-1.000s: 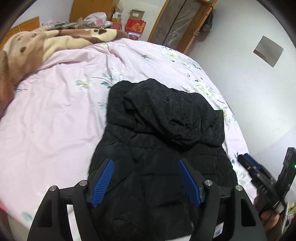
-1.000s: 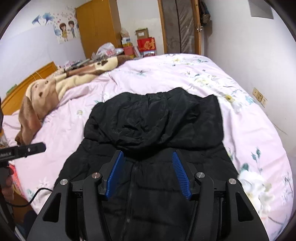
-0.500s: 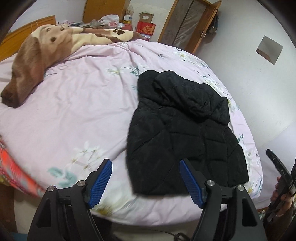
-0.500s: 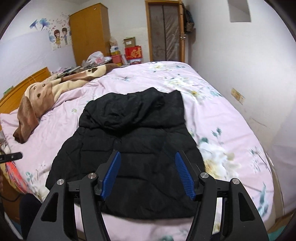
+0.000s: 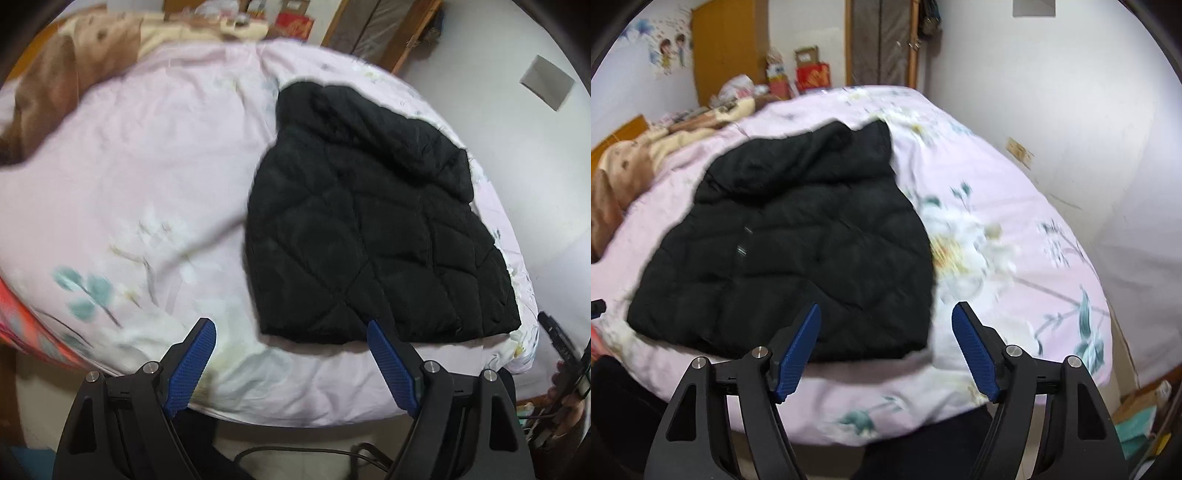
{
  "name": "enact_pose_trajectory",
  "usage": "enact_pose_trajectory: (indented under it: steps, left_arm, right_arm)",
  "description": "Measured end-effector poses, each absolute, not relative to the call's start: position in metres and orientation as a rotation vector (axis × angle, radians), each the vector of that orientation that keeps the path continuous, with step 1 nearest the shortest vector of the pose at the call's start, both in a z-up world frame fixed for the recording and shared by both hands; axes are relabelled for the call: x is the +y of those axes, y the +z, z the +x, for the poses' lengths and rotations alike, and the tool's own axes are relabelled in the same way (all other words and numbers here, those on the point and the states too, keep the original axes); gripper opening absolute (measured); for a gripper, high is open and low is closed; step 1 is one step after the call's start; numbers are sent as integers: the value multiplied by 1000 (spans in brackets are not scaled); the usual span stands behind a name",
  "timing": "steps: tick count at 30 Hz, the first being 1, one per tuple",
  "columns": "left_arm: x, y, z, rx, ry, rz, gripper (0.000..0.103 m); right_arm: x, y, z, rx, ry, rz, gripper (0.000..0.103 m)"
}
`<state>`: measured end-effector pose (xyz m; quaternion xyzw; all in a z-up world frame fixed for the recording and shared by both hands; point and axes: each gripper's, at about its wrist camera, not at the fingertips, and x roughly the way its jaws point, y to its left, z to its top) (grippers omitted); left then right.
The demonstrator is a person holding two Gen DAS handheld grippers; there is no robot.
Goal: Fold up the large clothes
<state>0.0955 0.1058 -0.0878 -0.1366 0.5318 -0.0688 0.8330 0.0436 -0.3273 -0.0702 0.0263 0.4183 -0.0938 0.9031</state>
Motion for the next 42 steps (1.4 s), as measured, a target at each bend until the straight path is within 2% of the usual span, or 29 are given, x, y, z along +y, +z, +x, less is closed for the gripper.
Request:
enact_pose_trajectory:
  steps: [12,24,26,27,28,30,31,32,34,36,42]
  left_arm:
    - [95,-140,127,1199,-64,-321,84]
    - [81,-164,142,1246,-5,-300,84]
    - [77,-164,144,1254,-10,-302,79]
    - [75,-164,144,1255,-16,-299,72]
    - [71,-163,144,1251,-39,-304,59]
    - [65,-160,145,1245,-37,-283,55]
    - [63,-160,145,1242,-40,-271,50]
    - [61,-159,144,1237,-44,-263,47]
    - [61,-154,143,1226,-48,-257,39]
    - [61,-148,141,1218,-51,-259,34]
    - [48,-115,130,1141,-65,-143,25]
  right_arm:
    - [-362,-129,76,962,-226,184,76]
    - [-351,-149,88,1017,-230,125,76]
    - [-351,-150,89,1021,-233,136,76]
    - [-351,-150,89,1023,-235,136,75]
    - [-349,-151,89,1027,-230,134,73]
    - [-346,-152,90,1032,-216,128,63]
    - [-345,-152,90,1035,-202,127,60]
    - [-343,-152,91,1036,-188,127,50]
    - [-336,-150,90,1030,-192,93,41]
    - [-333,-147,89,1021,-191,69,27]
    - [-329,-128,77,964,-185,65,19]
